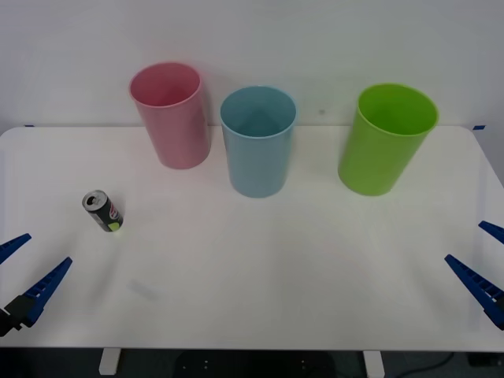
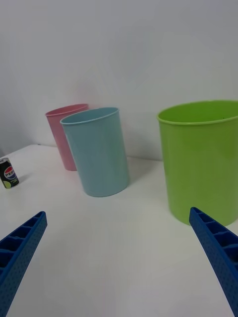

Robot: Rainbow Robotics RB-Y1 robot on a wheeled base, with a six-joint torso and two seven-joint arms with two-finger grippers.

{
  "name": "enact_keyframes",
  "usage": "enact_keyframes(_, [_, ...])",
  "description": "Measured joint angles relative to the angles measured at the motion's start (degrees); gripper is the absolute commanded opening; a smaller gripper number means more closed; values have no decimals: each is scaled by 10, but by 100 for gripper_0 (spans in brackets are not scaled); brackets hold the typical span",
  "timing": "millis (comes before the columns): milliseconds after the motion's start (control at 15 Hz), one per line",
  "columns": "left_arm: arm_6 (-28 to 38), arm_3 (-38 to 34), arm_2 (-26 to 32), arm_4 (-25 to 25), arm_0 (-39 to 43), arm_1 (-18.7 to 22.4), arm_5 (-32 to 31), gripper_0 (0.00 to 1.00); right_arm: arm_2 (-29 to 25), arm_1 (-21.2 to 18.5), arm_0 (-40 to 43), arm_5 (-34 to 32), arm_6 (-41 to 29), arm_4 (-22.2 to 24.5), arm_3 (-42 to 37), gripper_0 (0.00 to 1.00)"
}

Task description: Grasp the object on the table and drop it into the matching bin: aluminum can to the light blue bin, PET bottle to the pink bin.

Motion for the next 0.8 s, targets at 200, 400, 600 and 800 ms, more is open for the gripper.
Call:
enact_keyframes(200, [-1,1,-10,-15,3,0,48,100,0,0,0,0,0,0,0,100])
enact_keyframes(400, [1,3,-29,-17,4,0,90,100,0,0,0,0,0,0,0,100])
enact_keyframes(600, [-1,32,-39,-17,-8,-1,114,100,0,0,0,0,0,0,0,100])
enact_keyframes(800, [-10,89,-40,-22,-45,-2,117,100,0,0,0,0,0,0,0,100])
